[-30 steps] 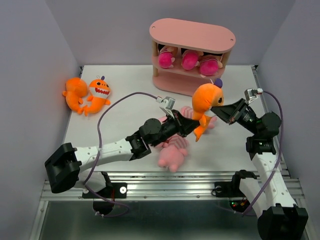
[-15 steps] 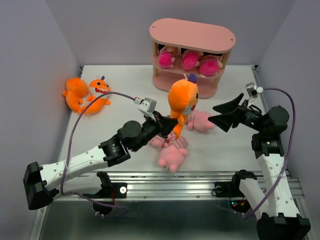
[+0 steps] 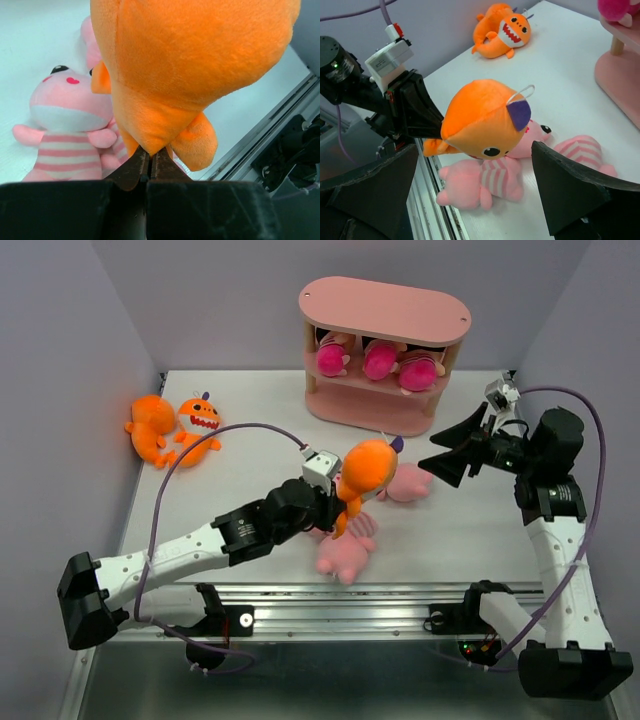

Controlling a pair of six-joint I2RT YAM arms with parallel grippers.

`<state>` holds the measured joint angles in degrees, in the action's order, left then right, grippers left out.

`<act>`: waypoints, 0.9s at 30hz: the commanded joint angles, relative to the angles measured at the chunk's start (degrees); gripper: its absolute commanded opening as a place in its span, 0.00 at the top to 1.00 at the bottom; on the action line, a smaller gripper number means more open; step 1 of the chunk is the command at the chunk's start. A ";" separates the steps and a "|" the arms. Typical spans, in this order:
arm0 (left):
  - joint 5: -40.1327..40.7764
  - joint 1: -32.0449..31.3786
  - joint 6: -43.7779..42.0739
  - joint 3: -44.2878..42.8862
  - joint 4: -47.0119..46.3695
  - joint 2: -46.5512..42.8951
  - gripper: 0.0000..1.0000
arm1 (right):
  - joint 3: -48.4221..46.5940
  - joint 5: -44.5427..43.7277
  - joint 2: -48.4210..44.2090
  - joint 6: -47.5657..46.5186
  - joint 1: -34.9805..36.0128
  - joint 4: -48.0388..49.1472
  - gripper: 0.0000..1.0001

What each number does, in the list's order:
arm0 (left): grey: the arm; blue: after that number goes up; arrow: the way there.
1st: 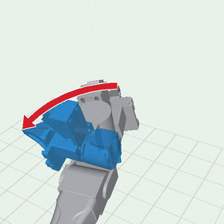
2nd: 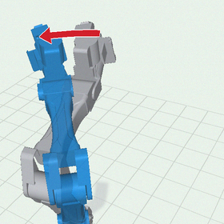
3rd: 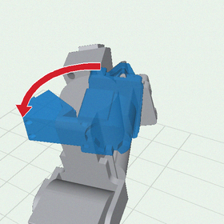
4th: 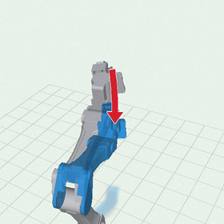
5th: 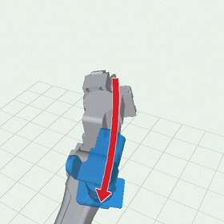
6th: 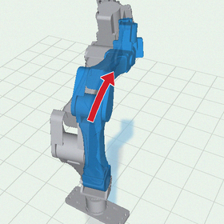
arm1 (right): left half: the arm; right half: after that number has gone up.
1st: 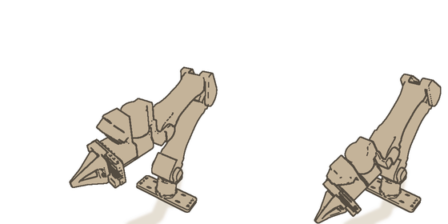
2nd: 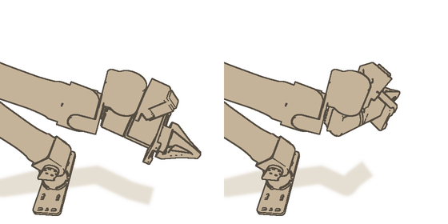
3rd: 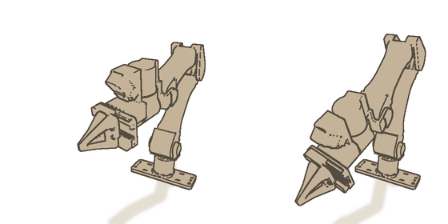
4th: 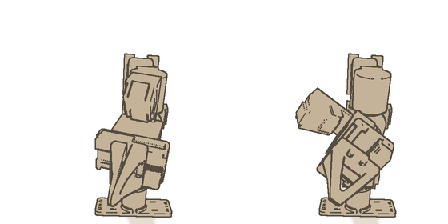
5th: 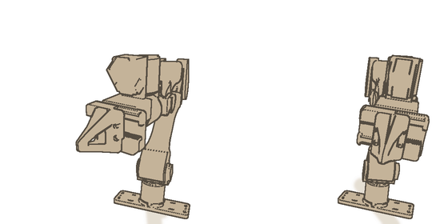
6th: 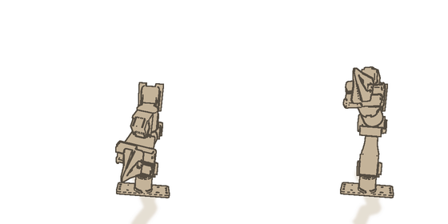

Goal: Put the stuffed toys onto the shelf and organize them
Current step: Pass the stuffed toy from the right arm to the left, then pass the stuffed toy from the left arm to the right

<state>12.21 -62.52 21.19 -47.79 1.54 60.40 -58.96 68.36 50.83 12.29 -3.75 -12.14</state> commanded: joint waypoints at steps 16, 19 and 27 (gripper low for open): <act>-3.24 -4.10 0.87 -11.53 -5.67 11.05 1.00 | -3.09 -18.17 7.26 -11.42 12.18 -15.28 0.10; -3.33 -4.27 1.22 -12.06 -6.28 10.88 1.00 | -3.00 -18.96 8.14 -11.50 12.71 -15.54 0.39; -2.71 -4.19 3.67 -8.91 -11.73 7.11 0.88 | -2.65 -17.21 6.66 -9.58 12.71 -12.48 0.99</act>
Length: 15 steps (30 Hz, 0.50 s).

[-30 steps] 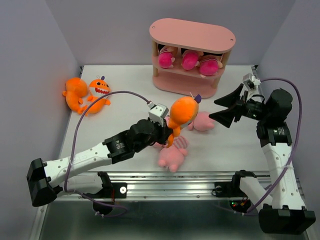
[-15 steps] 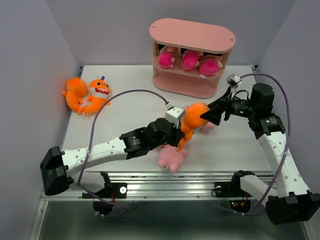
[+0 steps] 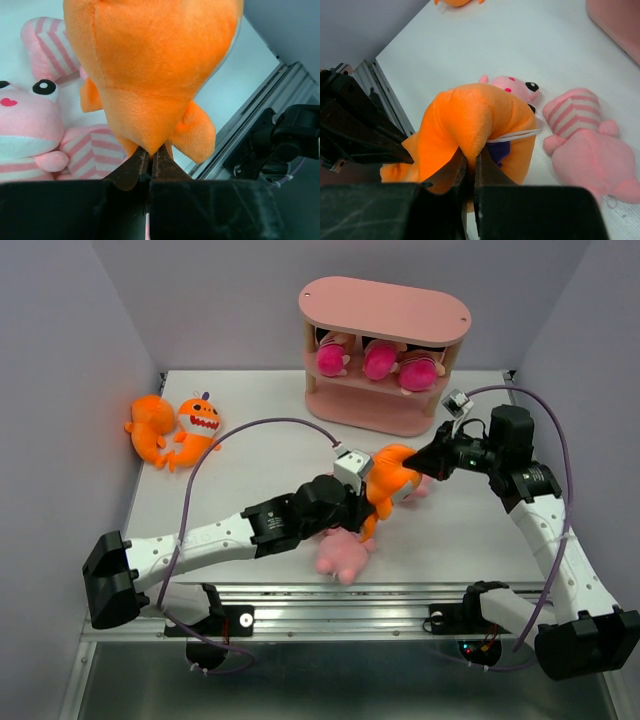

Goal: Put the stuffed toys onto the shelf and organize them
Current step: Pass the stuffed toy from the left arm to the right

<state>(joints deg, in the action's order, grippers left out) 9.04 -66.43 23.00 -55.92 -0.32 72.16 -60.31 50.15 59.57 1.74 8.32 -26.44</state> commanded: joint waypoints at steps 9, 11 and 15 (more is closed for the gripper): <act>-4.99 2.88 10.39 14.08 -19.37 -17.92 0.19 | -2.79 13.73 -1.57 9.32 -3.48 10.42 0.99; -7.79 4.28 12.57 17.66 -21.29 -21.69 0.19 | -2.27 17.06 -1.30 13.52 -3.48 15.93 0.99; -13.86 6.66 16.01 23.13 -26.13 -24.79 0.18 | 0.45 20.77 -2.44 23.47 -3.48 30.26 0.99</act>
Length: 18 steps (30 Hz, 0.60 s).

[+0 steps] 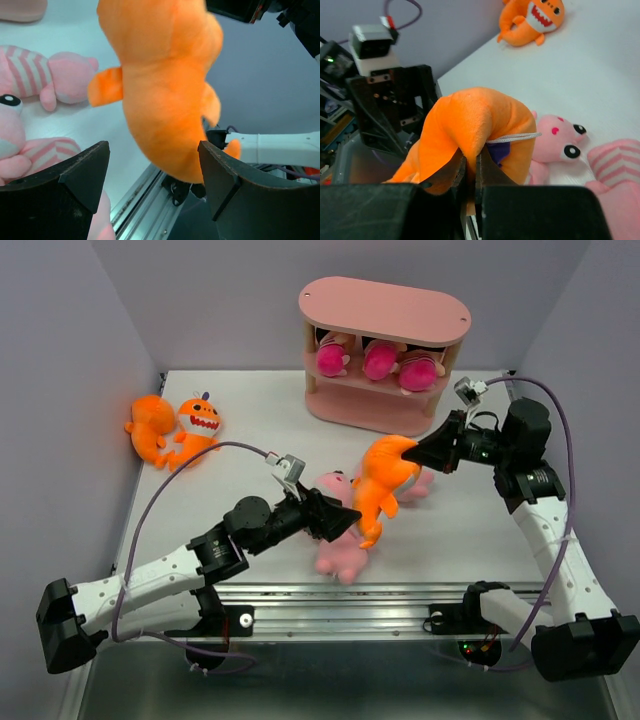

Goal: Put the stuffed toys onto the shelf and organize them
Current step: Pass the stuffed toy from the left arm to the right, then pass the stuffed toy from the right arm to the left

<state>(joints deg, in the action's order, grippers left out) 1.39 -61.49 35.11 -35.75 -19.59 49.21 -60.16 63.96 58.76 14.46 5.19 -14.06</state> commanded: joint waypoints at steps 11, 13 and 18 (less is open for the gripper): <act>-16.85 3.22 8.83 6.48 -18.55 -2.80 0.18 | 6.71 5.38 -2.16 22.00 -0.36 39.80 0.99; -17.21 3.22 9.10 5.69 -18.90 -2.37 0.19 | 7.86 5.12 -2.16 25.68 -0.36 45.41 0.99; -18.70 3.22 9.36 3.67 -20.13 0.26 0.23 | 9.45 4.59 -1.90 28.96 -0.36 50.72 0.99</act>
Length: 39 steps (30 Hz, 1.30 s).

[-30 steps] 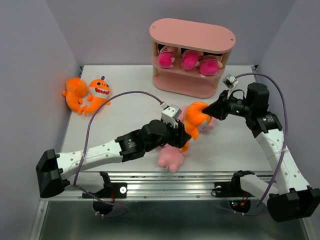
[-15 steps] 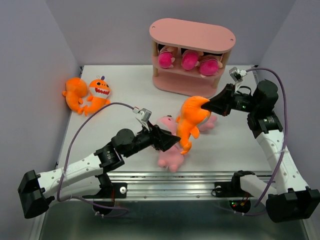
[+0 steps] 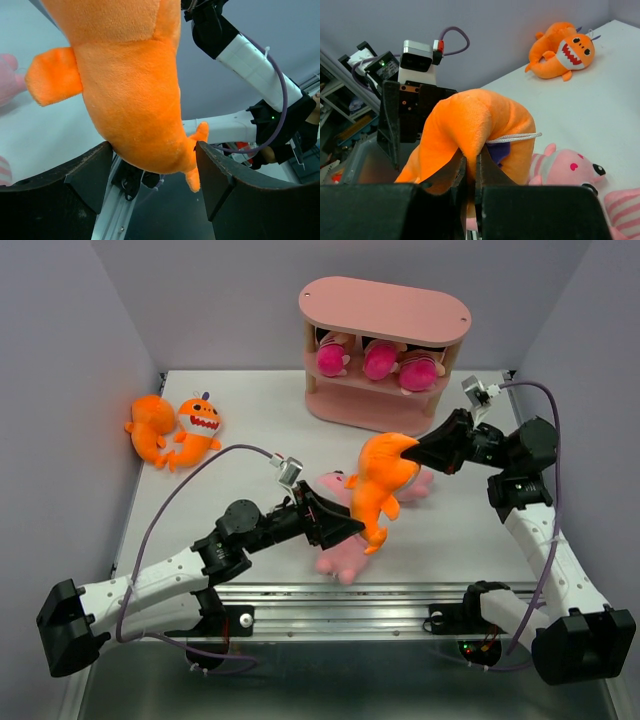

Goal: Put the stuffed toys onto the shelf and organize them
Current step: Pass the stuffed toy from the right arm to the left, then place the stuffed toy onto shelf

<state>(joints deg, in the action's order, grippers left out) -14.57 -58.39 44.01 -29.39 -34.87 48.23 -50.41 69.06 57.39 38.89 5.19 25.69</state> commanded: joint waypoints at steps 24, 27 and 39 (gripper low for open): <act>11.66 14.25 -25.62 -24.56 30.38 4.76 1.00 | -9.79 -19.73 -2.54 -32.09 -0.88 -30.51 0.00; 13.95 17.08 -32.13 -32.73 33.99 8.36 1.00 | -4.28 -20.54 -4.12 -36.78 -0.88 -32.72 0.00; 0.43 30.61 -42.60 -58.81 28.98 32.17 1.00 | 8.84 -18.88 -9.13 -52.17 -0.88 -38.26 0.00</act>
<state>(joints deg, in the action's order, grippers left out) -5.28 -31.53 6.46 -76.84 -1.26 73.47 -40.34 50.04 49.47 -7.18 4.47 -11.29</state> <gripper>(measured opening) 0.044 0.998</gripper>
